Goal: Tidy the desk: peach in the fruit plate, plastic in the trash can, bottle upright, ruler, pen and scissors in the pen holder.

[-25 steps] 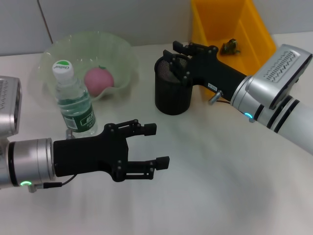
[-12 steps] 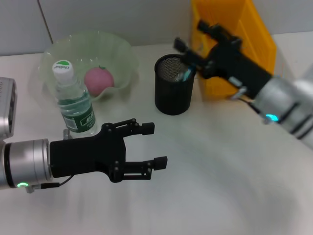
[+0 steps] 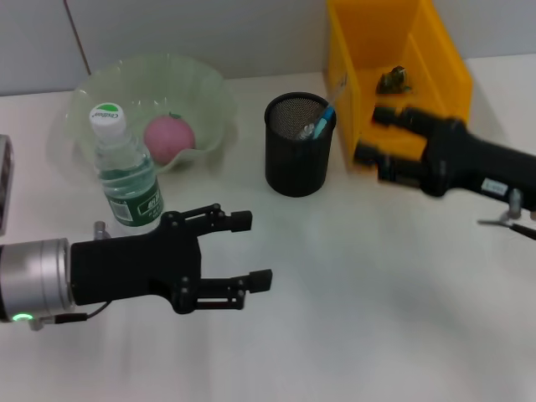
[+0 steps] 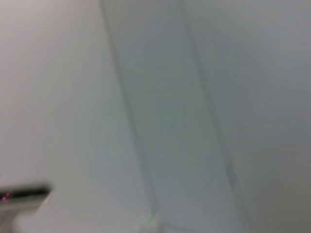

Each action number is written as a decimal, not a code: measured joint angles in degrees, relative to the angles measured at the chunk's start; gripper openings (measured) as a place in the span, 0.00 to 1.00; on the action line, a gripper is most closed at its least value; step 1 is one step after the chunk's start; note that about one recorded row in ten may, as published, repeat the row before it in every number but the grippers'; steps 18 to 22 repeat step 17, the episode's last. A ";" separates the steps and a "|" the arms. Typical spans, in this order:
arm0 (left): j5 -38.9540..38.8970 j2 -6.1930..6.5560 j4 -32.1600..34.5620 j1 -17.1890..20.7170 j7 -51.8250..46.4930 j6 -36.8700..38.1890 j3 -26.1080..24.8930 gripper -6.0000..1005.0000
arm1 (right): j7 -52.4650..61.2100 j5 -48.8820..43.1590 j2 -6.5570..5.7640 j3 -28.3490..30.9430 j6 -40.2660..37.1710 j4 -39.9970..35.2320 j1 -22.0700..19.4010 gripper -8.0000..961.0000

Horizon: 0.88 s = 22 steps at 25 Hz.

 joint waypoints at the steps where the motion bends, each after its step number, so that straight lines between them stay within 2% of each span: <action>1: 0.00 0.00 0.00 0.00 0.00 0.00 0.00 0.85 | 2.03 -3.22 -1.14 -0.46 -0.48 0.02 0.83 0.83; 3: -0.14 0.82 -0.32 -0.10 -0.49 0.09 0.00 0.85 | 4.40 -8.60 -2.67 -0.97 -1.36 0.38 2.40 0.84; 4: -0.14 0.82 -0.32 -0.10 -0.49 0.09 0.00 0.85 | 5.14 -12.76 -3.22 -1.04 -1.99 0.28 3.21 0.84; 9: -0.12 1.52 -0.76 -0.38 -1.29 -0.23 -0.06 0.85 | 7.14 -21.52 -3.92 -1.44 -3.85 -0.79 5.40 0.85; 14: 1.69 2.25 -0.99 -1.37 -3.89 -0.28 -0.08 0.85 | 7.30 -23.16 -3.73 -1.04 -4.06 -1.08 6.04 0.85; 22: 1.73 2.43 -1.01 -1.39 -3.97 -0.09 -0.08 0.85 | 7.14 -23.02 -3.70 -0.98 -3.99 -1.14 5.96 0.85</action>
